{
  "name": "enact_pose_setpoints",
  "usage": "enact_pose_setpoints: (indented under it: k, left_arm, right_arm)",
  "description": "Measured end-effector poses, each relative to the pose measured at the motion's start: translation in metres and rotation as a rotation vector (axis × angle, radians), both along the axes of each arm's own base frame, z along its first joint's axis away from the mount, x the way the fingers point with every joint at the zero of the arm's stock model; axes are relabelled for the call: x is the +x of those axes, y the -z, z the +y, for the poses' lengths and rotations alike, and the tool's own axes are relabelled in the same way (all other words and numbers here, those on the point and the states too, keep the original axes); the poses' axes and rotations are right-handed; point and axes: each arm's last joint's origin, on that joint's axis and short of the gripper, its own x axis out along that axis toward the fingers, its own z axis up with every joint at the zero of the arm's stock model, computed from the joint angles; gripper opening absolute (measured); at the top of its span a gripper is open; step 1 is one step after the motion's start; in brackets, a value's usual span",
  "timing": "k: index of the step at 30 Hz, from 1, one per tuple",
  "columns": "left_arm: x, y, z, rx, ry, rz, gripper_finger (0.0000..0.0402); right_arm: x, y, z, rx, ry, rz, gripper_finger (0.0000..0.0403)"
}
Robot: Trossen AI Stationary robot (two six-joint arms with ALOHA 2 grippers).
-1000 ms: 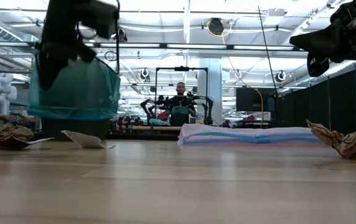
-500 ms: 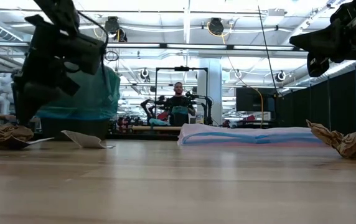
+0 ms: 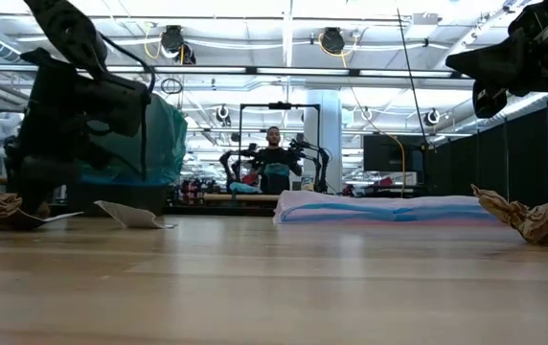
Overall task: Place trash/remove bag and relplace
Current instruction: Put the brown napkin into the trash bin
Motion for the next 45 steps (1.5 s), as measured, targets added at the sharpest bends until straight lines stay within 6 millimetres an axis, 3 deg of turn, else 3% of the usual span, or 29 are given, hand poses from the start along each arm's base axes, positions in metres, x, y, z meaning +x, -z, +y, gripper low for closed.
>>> enact_pose_setpoints:
  k: [6,11,14,20,25,30,35,40,45]
  left_arm:
    - [0.037,-0.022,-0.005,0.021,0.14,-0.246,0.0015]
    - [0.07,-0.068,-0.009,0.066,0.269,-0.413,0.0004]
    - [0.084,-0.108,-0.004,0.173,0.311,-0.468,0.0003]
    - [0.08,-0.19,0.02,0.517,0.312,-0.387,0.0001]
    - [0.056,-0.229,0.052,0.638,0.216,-0.27,0.0001]
    - [0.032,-0.236,0.089,0.663,0.099,-0.172,0.0]
    - [0.012,-0.234,0.122,0.654,0.024,-0.102,0.0]
    - [0.014,-0.221,0.151,0.566,0.019,-0.151,0.0]
    - [0.032,-0.191,0.172,0.377,0.087,-0.178,0.0]
  right_arm:
    - [0.0,0.0,0.0,0.008,-0.001,-0.001,0.0]
    - [0.0,0.0,0.0,0.01,-0.002,-0.001,0.0]
    - [0.0,0.0,0.0,0.011,-0.002,-0.002,0.0]
    - [-0.002,-0.008,0.0,0.032,-0.013,-0.091,0.0]
    - [-0.003,-0.011,0.001,0.004,-0.036,-0.122,0.0]
    - [-0.003,-0.013,0.001,0.002,-0.034,-0.122,0.0]
    - [-0.004,-0.027,0.001,-0.041,-0.023,-0.13,0.0]
    - [-0.001,-0.047,0.001,-0.099,-0.009,-0.113,0.0]
    - [0.007,-0.063,0.001,-0.117,-0.007,-0.064,0.0]
